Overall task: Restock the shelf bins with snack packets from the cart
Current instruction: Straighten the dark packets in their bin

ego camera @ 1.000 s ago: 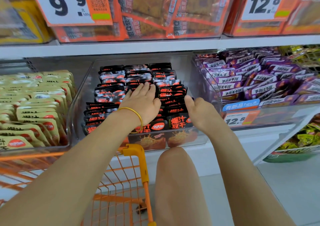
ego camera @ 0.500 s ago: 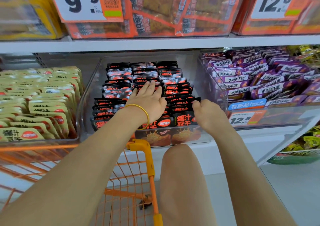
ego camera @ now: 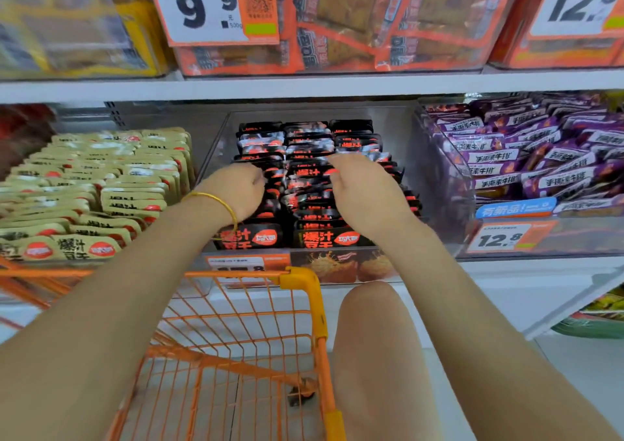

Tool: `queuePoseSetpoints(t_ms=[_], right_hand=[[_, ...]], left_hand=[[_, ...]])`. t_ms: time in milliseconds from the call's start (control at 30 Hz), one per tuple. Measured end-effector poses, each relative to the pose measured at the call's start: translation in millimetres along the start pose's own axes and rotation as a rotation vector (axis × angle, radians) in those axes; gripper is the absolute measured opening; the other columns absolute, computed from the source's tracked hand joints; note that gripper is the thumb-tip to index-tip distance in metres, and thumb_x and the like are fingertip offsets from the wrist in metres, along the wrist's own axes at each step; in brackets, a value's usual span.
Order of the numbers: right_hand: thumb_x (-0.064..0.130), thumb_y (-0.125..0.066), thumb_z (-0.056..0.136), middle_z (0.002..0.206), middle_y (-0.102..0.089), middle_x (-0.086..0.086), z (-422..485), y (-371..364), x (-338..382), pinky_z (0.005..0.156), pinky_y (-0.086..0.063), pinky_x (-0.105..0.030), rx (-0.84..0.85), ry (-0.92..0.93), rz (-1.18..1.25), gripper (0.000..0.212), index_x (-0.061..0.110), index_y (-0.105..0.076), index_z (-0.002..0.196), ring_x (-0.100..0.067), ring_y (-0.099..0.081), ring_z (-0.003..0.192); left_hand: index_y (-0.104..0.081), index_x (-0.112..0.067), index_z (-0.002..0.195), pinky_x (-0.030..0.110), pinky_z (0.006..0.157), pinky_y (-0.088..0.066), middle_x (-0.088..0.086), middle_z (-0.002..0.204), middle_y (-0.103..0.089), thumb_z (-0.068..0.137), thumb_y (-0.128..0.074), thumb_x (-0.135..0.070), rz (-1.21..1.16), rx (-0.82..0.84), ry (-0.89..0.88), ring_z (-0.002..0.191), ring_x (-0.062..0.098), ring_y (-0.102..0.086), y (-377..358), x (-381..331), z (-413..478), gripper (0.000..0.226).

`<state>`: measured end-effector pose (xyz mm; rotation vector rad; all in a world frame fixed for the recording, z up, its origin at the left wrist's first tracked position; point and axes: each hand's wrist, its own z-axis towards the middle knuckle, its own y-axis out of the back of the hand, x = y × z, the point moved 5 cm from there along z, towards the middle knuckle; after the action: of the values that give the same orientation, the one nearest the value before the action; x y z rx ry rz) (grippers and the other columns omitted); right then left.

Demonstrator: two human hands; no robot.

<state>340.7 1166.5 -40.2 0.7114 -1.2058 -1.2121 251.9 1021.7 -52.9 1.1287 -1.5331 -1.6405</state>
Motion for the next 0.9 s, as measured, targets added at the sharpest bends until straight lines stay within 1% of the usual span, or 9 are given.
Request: queuePoseSetpoints(t_ms=[100,167,300,433,500,600,700,800,900], right_hand=[[0.031,-0.032,0.102,0.149,-0.033,-0.014,12,-22,20,0.109,-0.032,-0.041,0.195,0.081,-0.055,0.047,0.007,-0.033,0.143,-0.030,-0.031,0.136],[0.041,-0.026,0.102,0.154,-0.024,-0.013,10,-34,24,0.113,-0.024,-0.040,0.269,0.096,-0.140,0.056,0.007,-0.031,0.145,-0.030,-0.024,0.141],[0.040,-0.021,0.102,0.152,-0.029,-0.014,4,-38,25,0.113,-0.020,-0.038,0.242,0.079,-0.226,0.055,0.005,-0.041,0.139,-0.028,-0.026,0.140],[0.036,-0.026,0.102,0.143,-0.041,-0.015,5,-32,33,0.109,-0.029,-0.039,0.253,0.045,-0.255,0.049,0.003,-0.052,0.127,-0.030,-0.035,0.135],[0.033,-0.029,0.102,0.131,-0.051,-0.015,5,-28,36,0.092,-0.038,-0.038,0.269,0.029,-0.305,0.042,0.004,-0.056,0.117,-0.031,-0.045,0.123],[0.027,-0.035,0.101,0.112,-0.058,-0.013,8,-23,40,0.072,-0.034,-0.034,0.254,0.004,-0.337,0.026,0.010,-0.053,0.095,-0.031,-0.054,0.103],[0.028,-0.039,0.101,0.113,-0.058,-0.013,11,-23,44,0.075,-0.036,-0.035,0.245,-0.028,-0.332,0.028,0.007,-0.057,0.107,-0.032,-0.054,0.106],[0.029,-0.041,0.100,0.117,-0.056,-0.014,10,-26,46,0.082,-0.042,-0.037,0.192,-0.061,-0.308,0.031,0.006,-0.056,0.114,-0.031,-0.051,0.112],[0.033,-0.038,0.100,0.121,-0.054,-0.013,8,-29,44,0.090,-0.042,-0.038,0.136,-0.082,-0.266,0.037,0.005,-0.054,0.117,-0.030,-0.048,0.116]], left_hand=[[-0.028,-0.004,0.144,0.032,0.111,-0.017,0.019,0.148,-0.029,0.102,-0.024,-0.029,0.115,0.066,-0.092,0.138,0.028,-0.024,-11,-3,-9,0.049],[-0.020,-0.008,0.147,0.038,0.115,-0.019,0.018,0.151,-0.024,0.101,-0.021,-0.035,0.193,0.083,-0.079,0.139,0.029,-0.022,-16,3,-6,0.054],[-0.025,-0.011,0.146,0.046,0.107,-0.032,0.014,0.151,-0.027,0.098,-0.019,-0.042,0.247,0.083,-0.019,0.134,0.031,-0.033,-16,12,-4,0.057],[-0.028,-0.008,0.142,0.045,0.104,-0.035,0.016,0.146,-0.033,0.099,-0.018,-0.041,0.270,0.066,0.009,0.129,0.031,-0.039,-13,7,-8,0.055],[-0.030,-0.007,0.141,0.045,0.102,-0.037,0.017,0.143,-0.036,0.099,-0.018,-0.039,0.287,0.069,0.040,0.127,0.032,-0.040,-12,7,-11,0.054],[-0.043,-0.006,0.128,0.045,0.098,-0.040,0.018,0.133,-0.045,0.101,-0.020,-0.032,0.299,0.102,0.046,0.118,0.034,-0.045,-8,2,-11,0.044],[-0.046,-0.004,0.123,0.043,0.103,-0.036,0.018,0.131,-0.046,0.100,-0.023,-0.032,0.245,0.032,-0.030,0.124,0.032,-0.039,-3,0,-2,0.042],[-0.024,-0.008,0.145,0.041,0.115,-0.020,0.012,0.153,-0.023,0.100,-0.021,-0.036,0.175,0.023,-0.123,0.141,0.024,-0.019,-11,-2,-4,0.053],[-0.014,-0.011,0.148,0.039,0.116,-0.017,0.010,0.155,-0.017,0.101,-0.019,-0.037,0.166,0.036,-0.116,0.143,0.022,-0.015,-19,-1,-5,0.055]])
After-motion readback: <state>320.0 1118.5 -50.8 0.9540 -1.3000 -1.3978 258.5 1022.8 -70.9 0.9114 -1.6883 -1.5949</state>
